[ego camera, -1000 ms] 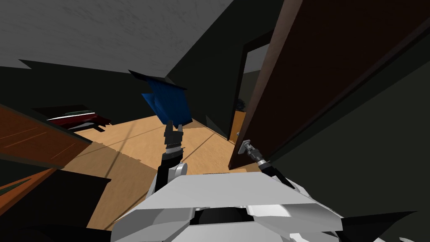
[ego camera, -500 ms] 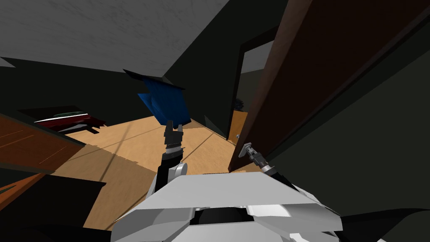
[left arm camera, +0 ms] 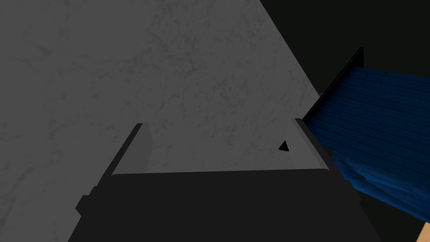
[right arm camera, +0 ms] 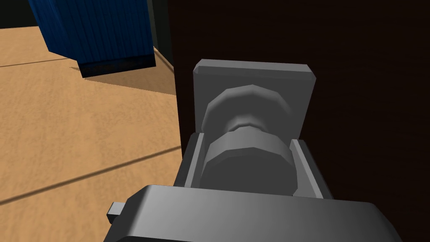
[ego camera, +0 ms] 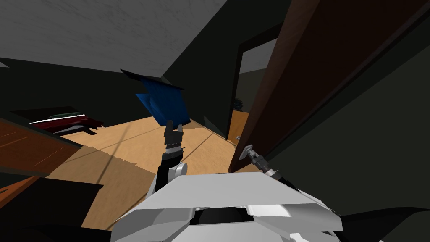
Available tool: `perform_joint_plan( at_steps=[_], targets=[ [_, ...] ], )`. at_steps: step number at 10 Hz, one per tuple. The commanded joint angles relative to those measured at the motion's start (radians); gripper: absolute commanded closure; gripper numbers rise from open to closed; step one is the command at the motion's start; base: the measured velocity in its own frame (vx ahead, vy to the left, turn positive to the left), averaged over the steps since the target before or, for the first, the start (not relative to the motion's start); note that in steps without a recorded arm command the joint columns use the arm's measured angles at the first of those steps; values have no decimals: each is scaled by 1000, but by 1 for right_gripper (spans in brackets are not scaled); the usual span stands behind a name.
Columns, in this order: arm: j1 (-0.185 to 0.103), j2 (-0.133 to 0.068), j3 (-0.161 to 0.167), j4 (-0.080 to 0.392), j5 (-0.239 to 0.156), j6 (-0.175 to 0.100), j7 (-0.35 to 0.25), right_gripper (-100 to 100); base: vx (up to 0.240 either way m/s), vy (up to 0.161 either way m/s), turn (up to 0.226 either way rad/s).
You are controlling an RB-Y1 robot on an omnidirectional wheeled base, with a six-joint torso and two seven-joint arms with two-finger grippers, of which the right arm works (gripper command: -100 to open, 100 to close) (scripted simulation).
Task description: Pull the door open
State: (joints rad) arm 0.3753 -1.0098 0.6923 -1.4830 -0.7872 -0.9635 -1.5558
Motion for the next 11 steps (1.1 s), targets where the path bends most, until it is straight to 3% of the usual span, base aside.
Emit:
perform_joint_plan(
  at_steps=[1,7,8,11],
  targets=[
    [6,1,11,11,9,-31,-8,100,6,71,20],
    [19,3,45,70,41,-146,-38,100,21,75,18],
    [23,3,53,86,49,-176,-45,100,46,68,39],
    [26,3,59,97,55,-195,-50,100,29,35,13]
  ],
)
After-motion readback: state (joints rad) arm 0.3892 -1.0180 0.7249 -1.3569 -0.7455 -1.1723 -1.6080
